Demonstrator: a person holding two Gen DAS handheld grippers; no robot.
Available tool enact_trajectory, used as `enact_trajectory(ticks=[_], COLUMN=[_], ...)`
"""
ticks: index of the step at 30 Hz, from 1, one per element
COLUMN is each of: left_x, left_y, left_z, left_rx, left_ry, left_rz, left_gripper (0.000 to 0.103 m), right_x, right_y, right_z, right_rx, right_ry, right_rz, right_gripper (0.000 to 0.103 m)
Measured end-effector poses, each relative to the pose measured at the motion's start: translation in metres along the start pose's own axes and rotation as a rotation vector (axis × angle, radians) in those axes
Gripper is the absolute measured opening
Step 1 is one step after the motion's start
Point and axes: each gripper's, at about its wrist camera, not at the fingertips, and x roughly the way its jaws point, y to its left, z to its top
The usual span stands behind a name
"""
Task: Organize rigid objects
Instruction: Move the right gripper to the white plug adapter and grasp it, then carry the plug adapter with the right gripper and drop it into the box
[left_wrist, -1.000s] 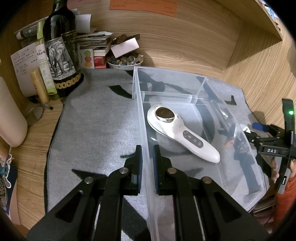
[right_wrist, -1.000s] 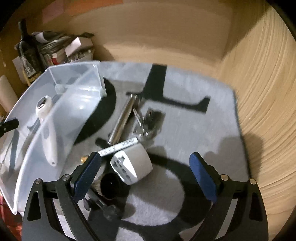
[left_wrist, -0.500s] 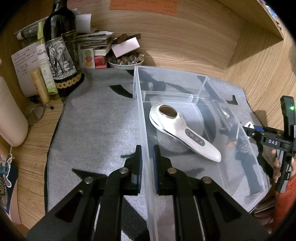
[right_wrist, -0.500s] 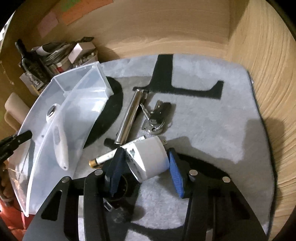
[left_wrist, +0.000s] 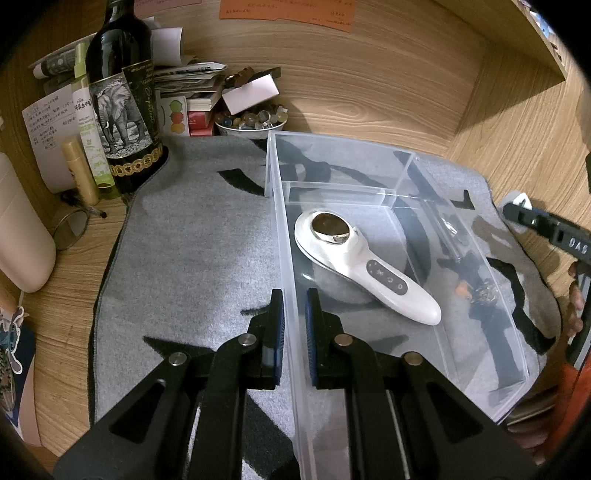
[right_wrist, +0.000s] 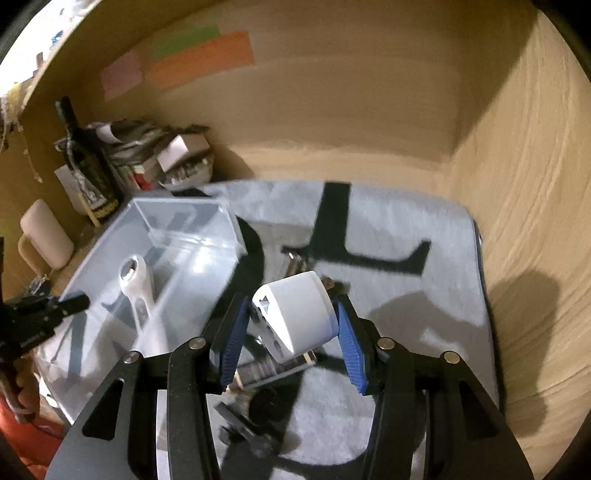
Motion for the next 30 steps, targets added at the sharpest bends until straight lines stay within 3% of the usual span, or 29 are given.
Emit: enact_trajectory(ticks=[15,30], left_x=[0.0,0.002], left_y=[-0.001,-0.006], left_z=[0.0,0.0], left_rx=[-0.002,0.002], left_ry=[-0.001,-0.006], left_rz=[0.0,-0.006], left_gripper=[0.011,0.011], right_x=[0.004,0.07], right_y=[0.068,0.113], right_z=[0.021,0.022], right_rx=[-0.141,-0.242], right_ry=[-0.063,0.103], right_rz=[0.089,0.11], right_gripper=[0.044,0.044])
